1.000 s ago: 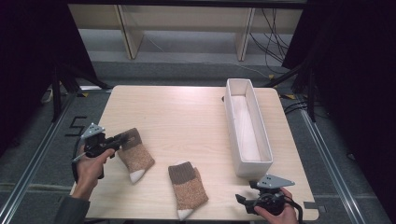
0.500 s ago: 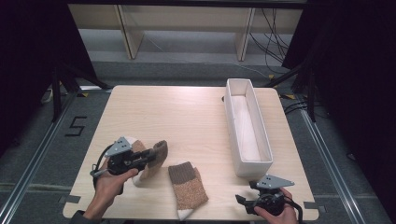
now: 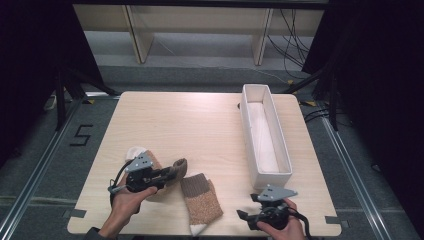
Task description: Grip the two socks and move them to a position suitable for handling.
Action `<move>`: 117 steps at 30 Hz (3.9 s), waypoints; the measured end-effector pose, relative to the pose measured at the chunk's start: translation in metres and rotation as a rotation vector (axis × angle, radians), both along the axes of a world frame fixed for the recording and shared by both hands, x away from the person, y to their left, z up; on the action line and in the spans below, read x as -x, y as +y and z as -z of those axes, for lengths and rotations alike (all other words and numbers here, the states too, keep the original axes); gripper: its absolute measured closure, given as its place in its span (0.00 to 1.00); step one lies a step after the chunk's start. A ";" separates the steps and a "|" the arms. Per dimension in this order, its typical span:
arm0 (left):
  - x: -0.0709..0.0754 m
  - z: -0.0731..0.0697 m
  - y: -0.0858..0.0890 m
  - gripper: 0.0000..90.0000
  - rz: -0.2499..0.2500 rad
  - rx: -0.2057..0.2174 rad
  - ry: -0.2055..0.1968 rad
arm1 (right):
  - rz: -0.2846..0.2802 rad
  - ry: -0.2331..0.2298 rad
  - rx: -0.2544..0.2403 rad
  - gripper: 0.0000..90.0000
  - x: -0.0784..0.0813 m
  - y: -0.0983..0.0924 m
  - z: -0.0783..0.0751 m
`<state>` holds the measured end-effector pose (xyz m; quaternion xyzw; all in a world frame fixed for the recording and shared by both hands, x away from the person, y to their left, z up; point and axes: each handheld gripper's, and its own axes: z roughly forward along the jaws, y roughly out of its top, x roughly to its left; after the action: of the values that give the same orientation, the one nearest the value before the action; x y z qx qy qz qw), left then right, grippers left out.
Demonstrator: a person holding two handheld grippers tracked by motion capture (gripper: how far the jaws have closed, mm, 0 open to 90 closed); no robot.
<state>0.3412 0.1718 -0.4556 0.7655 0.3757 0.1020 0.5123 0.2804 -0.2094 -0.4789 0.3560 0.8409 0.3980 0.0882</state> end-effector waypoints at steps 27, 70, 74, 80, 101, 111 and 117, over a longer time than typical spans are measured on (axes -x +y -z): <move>0.005 0.007 -0.014 0.80 0.058 -0.005 0.026 | -0.149 0.094 0.115 0.41 -0.017 0.085 0.012; -0.005 0.028 -0.074 0.65 0.168 -0.075 0.088 | -0.089 0.180 0.092 0.72 -0.009 -0.023 -0.006; -0.004 0.015 -0.060 0.63 0.150 -0.056 0.060 | -0.053 0.160 0.041 0.70 -0.007 -0.025 -0.017; -0.009 0.003 -0.012 0.66 0.046 -0.088 0.008 | -0.052 0.098 0.022 0.70 -0.006 -0.018 -0.024; -0.040 0.033 0.119 0.49 -0.342 -0.220 0.161 | -0.218 0.105 0.139 0.70 -0.041 0.079 -0.033; -0.054 0.040 0.125 0.45 -0.383 -0.236 0.212 | -0.282 0.134 0.227 0.68 -0.055 0.113 -0.017; -0.057 0.041 0.128 0.46 -0.360 -0.245 0.232 | -0.302 0.117 0.294 0.62 -0.061 0.130 -0.008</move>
<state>0.3985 0.3000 -0.4969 0.7491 0.5472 0.1479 0.3428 0.3415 -0.0791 -0.4704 0.2320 0.9372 0.2586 0.0296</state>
